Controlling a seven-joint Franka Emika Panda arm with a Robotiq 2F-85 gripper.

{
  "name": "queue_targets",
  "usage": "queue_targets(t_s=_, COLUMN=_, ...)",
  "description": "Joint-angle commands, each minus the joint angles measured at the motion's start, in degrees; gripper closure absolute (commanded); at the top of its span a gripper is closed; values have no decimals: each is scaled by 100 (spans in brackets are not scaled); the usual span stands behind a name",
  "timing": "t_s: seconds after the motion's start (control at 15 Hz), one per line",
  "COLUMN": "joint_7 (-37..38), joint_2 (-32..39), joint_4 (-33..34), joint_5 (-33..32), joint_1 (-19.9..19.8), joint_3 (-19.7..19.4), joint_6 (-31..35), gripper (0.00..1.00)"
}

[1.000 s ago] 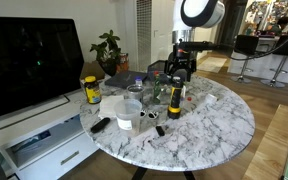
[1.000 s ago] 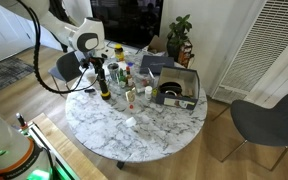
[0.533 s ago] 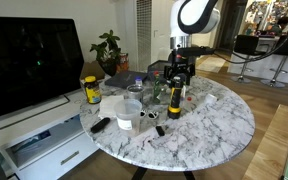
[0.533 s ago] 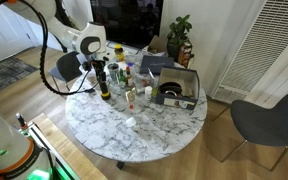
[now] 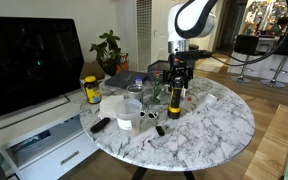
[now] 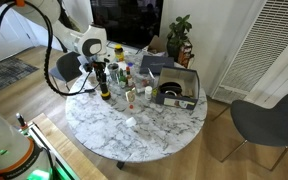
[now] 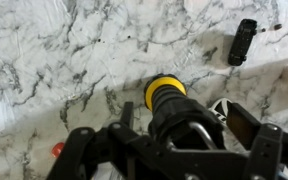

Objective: Move the torch backwards

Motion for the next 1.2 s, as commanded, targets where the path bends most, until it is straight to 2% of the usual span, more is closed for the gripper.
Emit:
queue_targets(t_s=0.0, joint_7=-59, joint_2=57, joint_4=30, joint_5=-23, joint_1=112, joint_3=-100, joint_6=23, gripper=37)
queue_targets(t_s=0.13, joint_7=-34, joint_2=20, joint_4=6, joint_5=-49, joint_1=117, joint_3=-117, joint_6=24, gripper=55)
queue_targets(t_s=0.33, joint_7=-20, joint_2=-57, joint_4=-45, joint_5=-56, joint_1=116, joint_3=-137, joint_6=39, gripper=73)
queue_targets(t_s=0.73, joint_7=98, joint_2=-407, joint_4=-165, joint_5=-181, joint_1=200, joint_3=-148, joint_6=-56, gripper=73)
queue_targets(t_s=1.0, joint_7=116, joint_2=-866, joint_4=-76, joint_5=-144, joint_1=253, joint_3=-65, joint_6=-613, gripper=73)
queue_targets(t_s=1.13, joint_7=166, joint_2=-1105, joint_4=96, joint_5=-128, joint_1=251, joint_3=-25, joint_6=-1131, gripper=73)
